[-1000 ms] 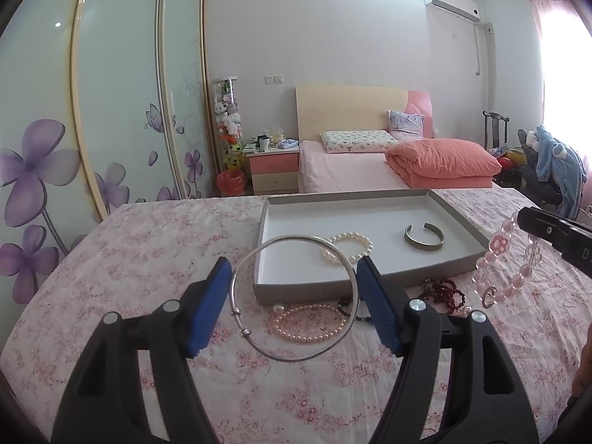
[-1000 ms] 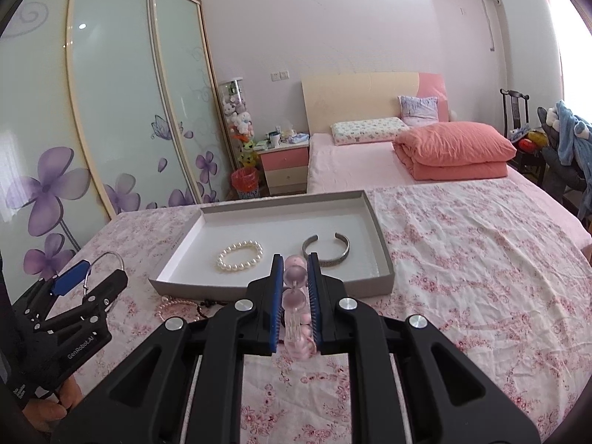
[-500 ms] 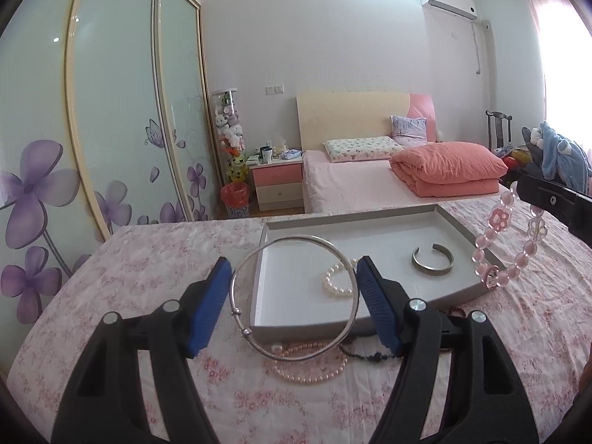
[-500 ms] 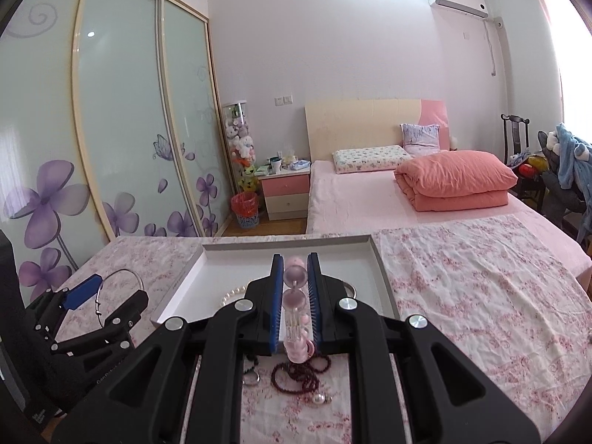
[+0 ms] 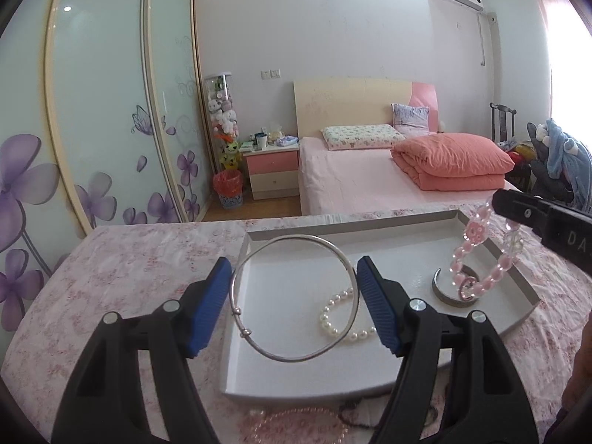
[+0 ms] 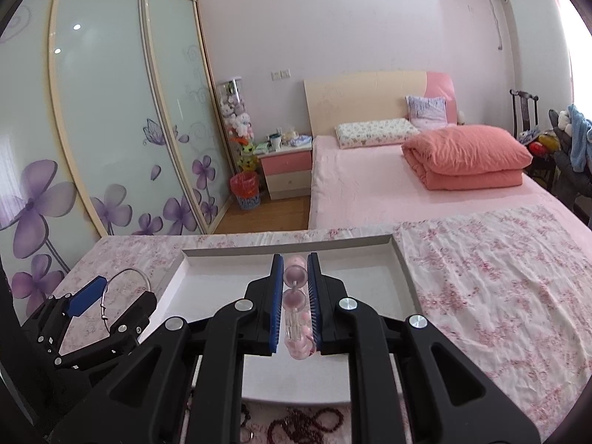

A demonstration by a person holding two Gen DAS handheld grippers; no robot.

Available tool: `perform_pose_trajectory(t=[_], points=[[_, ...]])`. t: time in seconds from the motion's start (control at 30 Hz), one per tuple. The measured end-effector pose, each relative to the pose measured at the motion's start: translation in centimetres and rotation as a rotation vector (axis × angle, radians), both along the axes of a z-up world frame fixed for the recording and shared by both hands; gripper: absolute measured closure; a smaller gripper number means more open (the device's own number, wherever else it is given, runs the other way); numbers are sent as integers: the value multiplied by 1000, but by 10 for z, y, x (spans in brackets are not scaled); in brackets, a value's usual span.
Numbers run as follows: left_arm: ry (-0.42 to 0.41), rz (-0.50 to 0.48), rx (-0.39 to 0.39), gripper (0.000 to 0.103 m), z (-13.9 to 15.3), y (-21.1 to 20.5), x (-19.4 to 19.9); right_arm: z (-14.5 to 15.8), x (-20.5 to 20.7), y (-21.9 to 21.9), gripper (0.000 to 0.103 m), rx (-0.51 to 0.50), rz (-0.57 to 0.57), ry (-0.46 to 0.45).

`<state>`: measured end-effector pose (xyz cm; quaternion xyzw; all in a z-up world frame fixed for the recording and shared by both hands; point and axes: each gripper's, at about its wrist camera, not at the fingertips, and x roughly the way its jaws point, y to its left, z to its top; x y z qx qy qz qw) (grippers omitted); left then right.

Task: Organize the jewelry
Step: 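Carry the bangle and pink bracelet into the tray and open both grippers, then withdraw both open grippers from the tray toward the remaining jewelry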

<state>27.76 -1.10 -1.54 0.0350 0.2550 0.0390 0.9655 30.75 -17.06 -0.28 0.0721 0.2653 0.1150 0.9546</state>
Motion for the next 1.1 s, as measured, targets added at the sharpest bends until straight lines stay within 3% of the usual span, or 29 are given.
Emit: perform_pose_trajectory(t=[0.3, 0.47, 0.83, 1.1], points=[[81, -68, -36, 34, -25, -2, 46, -22, 33, 5, 88, 11, 0, 88], [79, -80, -30, 34, -27, -5, 49, -20, 27, -2, 74, 17, -31, 71], [24, -39, -38, 30, -3, 6, 39, -8, 1, -19, 74, 9, -58, 35], [-14, 24, -33, 30, 14, 30, -5, -3, -29, -21, 74, 1, -47, 27]])
